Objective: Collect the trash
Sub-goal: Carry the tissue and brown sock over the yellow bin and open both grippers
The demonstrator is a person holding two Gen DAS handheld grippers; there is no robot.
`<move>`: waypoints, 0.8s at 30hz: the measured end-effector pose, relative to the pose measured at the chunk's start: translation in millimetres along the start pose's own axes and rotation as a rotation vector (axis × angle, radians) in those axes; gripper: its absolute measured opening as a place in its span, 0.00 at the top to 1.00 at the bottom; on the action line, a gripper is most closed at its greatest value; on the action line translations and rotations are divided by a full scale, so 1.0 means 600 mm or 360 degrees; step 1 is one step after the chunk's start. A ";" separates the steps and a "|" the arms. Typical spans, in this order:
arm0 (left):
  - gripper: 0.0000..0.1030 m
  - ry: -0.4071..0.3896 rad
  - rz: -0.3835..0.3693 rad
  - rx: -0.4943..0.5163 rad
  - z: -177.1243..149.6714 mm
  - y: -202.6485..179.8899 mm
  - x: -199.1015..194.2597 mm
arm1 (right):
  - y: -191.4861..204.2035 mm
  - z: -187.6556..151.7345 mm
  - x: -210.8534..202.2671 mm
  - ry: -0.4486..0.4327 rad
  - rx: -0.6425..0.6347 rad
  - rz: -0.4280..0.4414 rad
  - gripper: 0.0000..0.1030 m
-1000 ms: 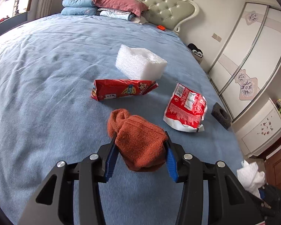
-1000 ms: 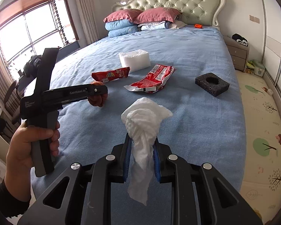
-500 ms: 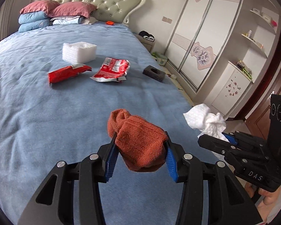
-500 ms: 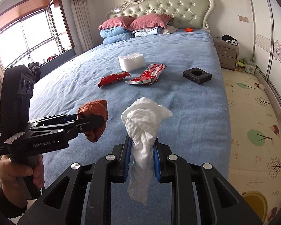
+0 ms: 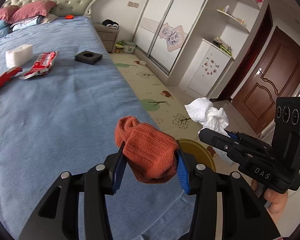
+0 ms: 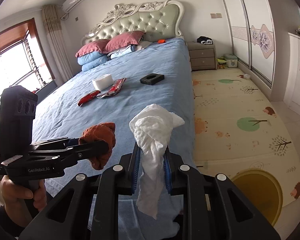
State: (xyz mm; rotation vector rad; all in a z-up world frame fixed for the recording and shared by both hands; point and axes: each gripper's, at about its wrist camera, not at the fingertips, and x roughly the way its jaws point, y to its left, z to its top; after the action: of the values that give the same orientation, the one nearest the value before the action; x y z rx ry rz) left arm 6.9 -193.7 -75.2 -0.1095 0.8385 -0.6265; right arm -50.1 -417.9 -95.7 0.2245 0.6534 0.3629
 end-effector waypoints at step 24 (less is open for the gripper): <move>0.56 0.0575 -0.0346 0.0349 -0.019 -0.266 0.331 | -0.316 -0.159 -0.142 -0.0063 0.0621 -0.0516 0.79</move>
State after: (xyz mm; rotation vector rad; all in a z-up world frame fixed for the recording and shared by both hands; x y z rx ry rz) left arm 22.2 -433.4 -161.4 0.1173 1.1079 -0.9570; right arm -123.7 -616.4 -182.3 0.4887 0.7054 -0.0839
